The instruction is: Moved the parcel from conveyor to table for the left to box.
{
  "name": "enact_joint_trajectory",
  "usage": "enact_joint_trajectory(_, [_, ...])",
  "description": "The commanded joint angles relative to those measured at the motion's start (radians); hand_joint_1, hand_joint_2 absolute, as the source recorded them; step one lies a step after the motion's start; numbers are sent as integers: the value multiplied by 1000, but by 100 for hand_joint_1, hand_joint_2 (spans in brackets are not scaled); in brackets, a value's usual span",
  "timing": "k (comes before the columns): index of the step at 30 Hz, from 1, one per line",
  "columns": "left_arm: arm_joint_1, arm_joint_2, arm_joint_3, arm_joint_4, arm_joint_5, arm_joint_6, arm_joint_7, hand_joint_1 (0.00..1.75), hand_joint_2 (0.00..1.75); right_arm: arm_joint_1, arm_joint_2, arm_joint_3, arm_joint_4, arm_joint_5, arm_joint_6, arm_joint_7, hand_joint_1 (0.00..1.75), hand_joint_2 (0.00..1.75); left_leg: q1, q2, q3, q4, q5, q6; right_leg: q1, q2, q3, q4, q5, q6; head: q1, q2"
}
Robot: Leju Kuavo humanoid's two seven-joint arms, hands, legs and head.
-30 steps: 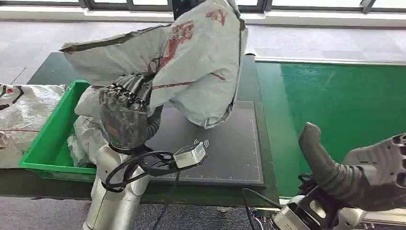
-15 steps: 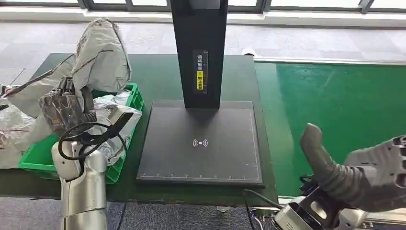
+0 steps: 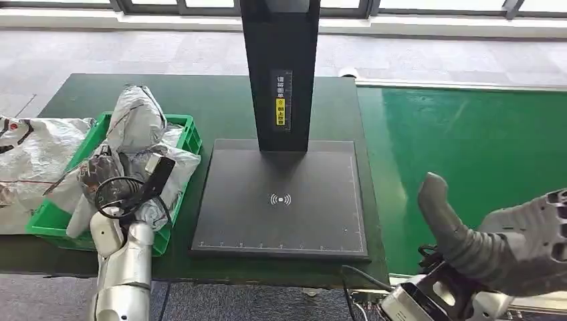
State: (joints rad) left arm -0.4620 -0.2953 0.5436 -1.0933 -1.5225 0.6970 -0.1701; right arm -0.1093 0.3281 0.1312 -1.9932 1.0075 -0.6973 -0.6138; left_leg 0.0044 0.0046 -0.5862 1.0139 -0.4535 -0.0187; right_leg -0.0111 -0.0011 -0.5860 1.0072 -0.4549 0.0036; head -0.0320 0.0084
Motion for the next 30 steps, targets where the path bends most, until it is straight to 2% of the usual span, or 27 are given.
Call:
enact_joint_trajectory(1, [-62, 21, 91, 141, -6, 1, 5, 175, 175, 55, 21, 9, 41, -5, -1, -4, 0, 175, 0, -1, 2, -2, 0, 0, 0, 0, 1, -1, 0, 0, 0, 0])
enact_joint_trajectory(11, [-62, 21, 91, 141, -6, 1, 5, 175, 175, 55, 21, 9, 41, -5, -1, -4, 0, 175, 1, -1, 2, -3, 1, 0, 1, 0, 2, -3, 1, 0, 0, 0])
enact_joint_trajectory(12, [-70, 19, 91, 135, 13, 1, 2, 0, 175, 54, 21, 9, 43, -3, -1, -6, 0, 175, 1, -1, 2, -2, 0, 0, 1, 0, 2, -2, 0, 0, 0, 0])
enact_joint_trajectory(17, [-61, -32, 177, 47, 77, 1, -136, 0, 175, 49, 21, 15, 47, 12, -1, 15, 0, 175, 1, 0, 2, -3, 1, 0, 1, 1, 2, -4, 1, -1, 0, 0])
enact_joint_trajectory(18, [-64, -52, 223, 20, 100, 1, -201, 0, 175, 45, 21, 14, 52, 13, -1, 20, 0, 175, 1, 0, 1, -1, 0, 0, 1, 0, 2, -2, 0, 0, 0, 0])
enact_joint_trajectory(22, [-77, -54, 300, -16, 225, 1, -350, 0, 175, 35, 21, 13, 63, 23, -1, 35, 0, 175, 1, 1, 1, -1, 0, 0, 1, 2, 1, -2, 1, 0, 0, 0])
enact_joint_trajectory(23, [-82, -54, 320, -20, 261, 1, -383, 0, 0, 34, 21, 14, 66, 25, -1, 38, 0, 175, 1, 1, 2, -3, 1, 0, 2, 2, 2, -3, 1, -1, 0, 0])
enact_joint_trajectory(27, [-116, -54, 408, -7, 353, 1, -516, 0, 0, 32, 21, 12, 69, 40, -1, 58, 0, 175, 1, 1, 1, -1, 0, 0, 1, 1, 1, -1, 0, 0, 0, 0])
enact_joint_trajectory(30, [-118, -54, 402, -9, 379, 1, -528, 0, 0, 36, 21, 9, 61, 49, -1, 70, 0, 175, 1, 0, 1, -2, 0, 0, 1, 1, 1, -2, 1, -1, 0, 0])
